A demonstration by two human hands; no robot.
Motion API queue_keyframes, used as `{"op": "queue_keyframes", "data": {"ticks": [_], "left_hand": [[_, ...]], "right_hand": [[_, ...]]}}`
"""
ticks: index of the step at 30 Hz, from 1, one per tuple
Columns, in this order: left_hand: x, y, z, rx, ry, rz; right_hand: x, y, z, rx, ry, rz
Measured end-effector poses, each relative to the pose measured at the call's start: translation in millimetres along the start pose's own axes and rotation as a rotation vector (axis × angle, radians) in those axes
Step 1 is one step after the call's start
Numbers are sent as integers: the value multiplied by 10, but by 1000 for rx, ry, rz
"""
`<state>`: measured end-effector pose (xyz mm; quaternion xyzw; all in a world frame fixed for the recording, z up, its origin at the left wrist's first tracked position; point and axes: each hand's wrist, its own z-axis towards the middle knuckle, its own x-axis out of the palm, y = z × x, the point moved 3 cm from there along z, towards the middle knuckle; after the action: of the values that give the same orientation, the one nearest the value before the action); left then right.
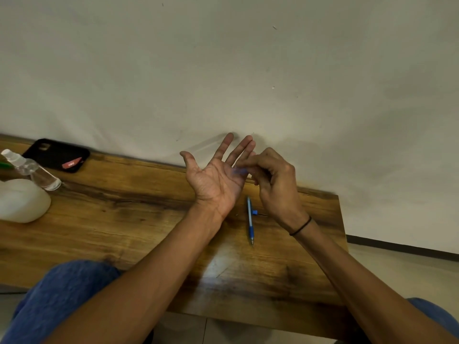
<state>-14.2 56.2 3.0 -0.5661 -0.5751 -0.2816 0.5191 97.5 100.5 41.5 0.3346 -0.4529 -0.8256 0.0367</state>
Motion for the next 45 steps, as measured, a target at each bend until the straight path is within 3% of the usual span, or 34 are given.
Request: {"op": "queue_keyframes", "data": {"ticks": [34, 45], "left_hand": [[10, -3, -5, 10, -10, 24], [22, -19, 5, 17, 58, -11]], "right_hand": [[-35, 75, -3, -39, 6, -96], [-25, 25, 4, -6, -6, -50]]}}
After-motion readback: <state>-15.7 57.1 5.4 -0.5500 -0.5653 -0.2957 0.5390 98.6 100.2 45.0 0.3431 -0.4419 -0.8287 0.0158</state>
